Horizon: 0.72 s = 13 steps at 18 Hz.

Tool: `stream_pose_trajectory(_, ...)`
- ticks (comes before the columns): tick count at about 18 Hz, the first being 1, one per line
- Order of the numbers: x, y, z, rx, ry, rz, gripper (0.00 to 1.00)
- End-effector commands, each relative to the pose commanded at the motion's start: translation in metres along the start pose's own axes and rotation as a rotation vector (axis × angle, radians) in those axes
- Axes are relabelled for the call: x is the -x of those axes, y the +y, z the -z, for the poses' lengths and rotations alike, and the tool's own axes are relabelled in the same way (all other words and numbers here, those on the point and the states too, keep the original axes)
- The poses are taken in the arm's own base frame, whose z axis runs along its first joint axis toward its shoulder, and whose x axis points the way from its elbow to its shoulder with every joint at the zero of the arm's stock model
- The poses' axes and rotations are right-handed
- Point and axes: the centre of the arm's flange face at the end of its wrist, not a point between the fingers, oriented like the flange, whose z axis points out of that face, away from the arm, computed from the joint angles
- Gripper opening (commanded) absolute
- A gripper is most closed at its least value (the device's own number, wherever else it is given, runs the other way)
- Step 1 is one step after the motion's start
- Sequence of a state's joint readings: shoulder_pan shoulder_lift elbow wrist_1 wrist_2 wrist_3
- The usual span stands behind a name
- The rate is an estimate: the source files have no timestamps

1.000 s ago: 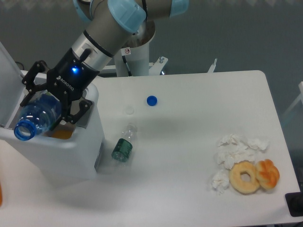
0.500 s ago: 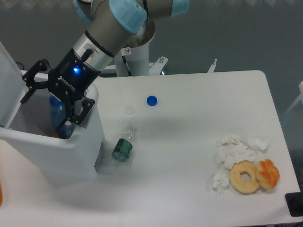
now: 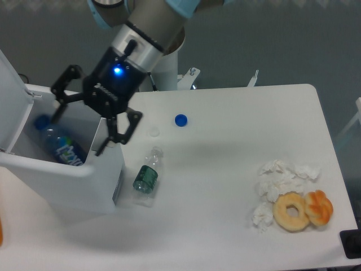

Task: Place the plastic bottle in the trash can
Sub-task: 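Open the gripper to drop the bottle and raise it away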

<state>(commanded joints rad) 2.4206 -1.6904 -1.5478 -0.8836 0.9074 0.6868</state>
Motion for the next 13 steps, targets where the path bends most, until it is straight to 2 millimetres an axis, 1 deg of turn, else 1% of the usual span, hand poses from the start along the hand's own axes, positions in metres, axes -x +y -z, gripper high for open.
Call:
stream_pose_trajectory(2, 0.009, 0.011, -0.003, 0.098, -0.095, -0.079, 1.0)
stream_pose_trajectory(5, 0.016, 0.016, -0.01, 0.139, -0.116, -0.119, 1.0)
stream_pose_trajectory(9, 0.032, 0.033, -0.014, 0.293, -0.218, -0.237, 1.0)
stream_pose_trajectory(13, 0.036, 0.038, -0.018, 0.319, -0.223, -0.267, 1.0)
